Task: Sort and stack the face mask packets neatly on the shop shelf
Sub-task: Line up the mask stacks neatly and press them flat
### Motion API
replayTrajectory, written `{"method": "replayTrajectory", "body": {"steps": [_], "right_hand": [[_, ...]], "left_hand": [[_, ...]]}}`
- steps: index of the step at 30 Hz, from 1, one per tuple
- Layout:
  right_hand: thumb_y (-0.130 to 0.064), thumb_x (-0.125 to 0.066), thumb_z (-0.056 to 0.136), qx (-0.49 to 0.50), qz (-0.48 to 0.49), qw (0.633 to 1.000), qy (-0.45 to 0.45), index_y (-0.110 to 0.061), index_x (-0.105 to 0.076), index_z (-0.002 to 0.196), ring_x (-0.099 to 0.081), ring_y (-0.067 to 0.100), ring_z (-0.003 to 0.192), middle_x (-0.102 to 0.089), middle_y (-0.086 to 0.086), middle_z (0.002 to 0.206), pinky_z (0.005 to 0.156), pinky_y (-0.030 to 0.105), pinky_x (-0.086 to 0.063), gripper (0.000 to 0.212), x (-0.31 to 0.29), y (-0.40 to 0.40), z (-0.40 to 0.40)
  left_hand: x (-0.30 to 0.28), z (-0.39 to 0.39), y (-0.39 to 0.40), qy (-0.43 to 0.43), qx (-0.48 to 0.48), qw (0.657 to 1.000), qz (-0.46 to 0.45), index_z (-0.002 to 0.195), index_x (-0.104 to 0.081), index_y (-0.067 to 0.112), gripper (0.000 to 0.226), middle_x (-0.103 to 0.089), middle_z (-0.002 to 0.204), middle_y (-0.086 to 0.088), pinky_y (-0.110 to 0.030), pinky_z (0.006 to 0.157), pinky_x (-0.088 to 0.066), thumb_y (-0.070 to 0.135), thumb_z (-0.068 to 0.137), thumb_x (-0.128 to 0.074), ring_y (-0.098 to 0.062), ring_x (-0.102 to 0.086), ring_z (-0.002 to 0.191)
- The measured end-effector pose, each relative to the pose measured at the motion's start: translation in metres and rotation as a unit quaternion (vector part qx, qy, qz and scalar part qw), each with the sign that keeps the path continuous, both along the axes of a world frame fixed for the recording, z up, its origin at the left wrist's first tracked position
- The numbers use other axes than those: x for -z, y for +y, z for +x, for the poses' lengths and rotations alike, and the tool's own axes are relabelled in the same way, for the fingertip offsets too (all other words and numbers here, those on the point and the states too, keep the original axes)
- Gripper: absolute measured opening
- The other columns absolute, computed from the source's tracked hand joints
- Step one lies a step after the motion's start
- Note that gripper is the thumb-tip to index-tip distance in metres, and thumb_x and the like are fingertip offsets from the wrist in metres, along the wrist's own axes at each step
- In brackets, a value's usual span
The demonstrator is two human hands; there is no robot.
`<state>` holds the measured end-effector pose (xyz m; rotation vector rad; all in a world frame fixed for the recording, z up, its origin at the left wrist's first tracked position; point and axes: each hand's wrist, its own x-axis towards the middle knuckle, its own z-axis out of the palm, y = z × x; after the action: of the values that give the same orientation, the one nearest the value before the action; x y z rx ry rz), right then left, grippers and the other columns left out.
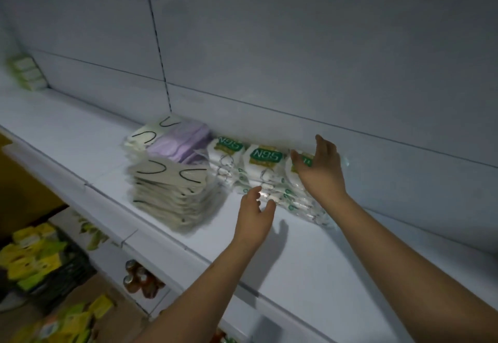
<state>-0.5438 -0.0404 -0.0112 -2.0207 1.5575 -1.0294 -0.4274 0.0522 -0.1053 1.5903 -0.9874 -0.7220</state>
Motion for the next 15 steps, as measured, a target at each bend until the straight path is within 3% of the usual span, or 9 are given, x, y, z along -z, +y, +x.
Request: {"method": "replayTrajectory", "body": {"steps": [5,9,13,15], "right_hand": [[-0.052,-0.053,0.095,-0.053,0.015,0.998,-0.011,-0.013,-0.027,0.154,-0.03,0.03,0.143,-0.029,0.012,0.156,0.113,0.04,-0.029,0.076,-0.009,-0.011,0.072],[-0.054,-0.048,0.096,-0.093,0.03,0.995,-0.022,-0.014,-0.028,0.153,-0.033,0.03,0.142,-0.028,0.011,0.157,0.112,0.041,-0.031,0.073,-0.024,-0.03,0.14],[-0.052,-0.049,0.097,-0.153,0.044,0.987,-0.035,-0.014,-0.028,0.153,-0.037,0.03,0.14,-0.028,0.011,0.157,0.111,0.039,-0.034,0.071,-0.031,-0.037,0.221],[-0.051,-0.049,0.097,-0.181,0.051,0.982,-0.036,-0.014,-0.028,0.154,-0.039,0.03,0.139,-0.028,0.011,0.157,0.11,0.04,-0.037,0.071,-0.03,-0.04,0.263]], "left_hand": [[-0.015,0.043,0.0,0.005,-0.007,0.999,-0.05,0.143,-0.046,0.018,0.052,-0.05,0.138,0.001,-0.033,0.105,-0.047,0.028,0.093,-0.056,-0.012,-0.054,0.122],[-0.044,0.087,0.002,0.011,-0.056,0.994,-0.091,0.142,-0.048,0.018,0.045,-0.055,0.132,0.005,-0.011,0.091,-0.047,0.019,0.098,-0.057,-0.001,-0.057,0.112],[-0.065,0.143,0.015,-0.021,-0.091,0.988,-0.126,0.12,-0.057,0.034,0.03,-0.061,0.107,0.012,-0.025,0.084,-0.054,0.013,0.098,-0.056,0.0,-0.06,0.091],[-0.074,0.178,0.02,-0.035,-0.111,0.987,-0.113,0.125,-0.055,0.031,0.03,-0.058,0.11,0.016,-0.018,0.082,-0.053,0.016,0.099,-0.055,0.003,-0.06,0.093]]}}
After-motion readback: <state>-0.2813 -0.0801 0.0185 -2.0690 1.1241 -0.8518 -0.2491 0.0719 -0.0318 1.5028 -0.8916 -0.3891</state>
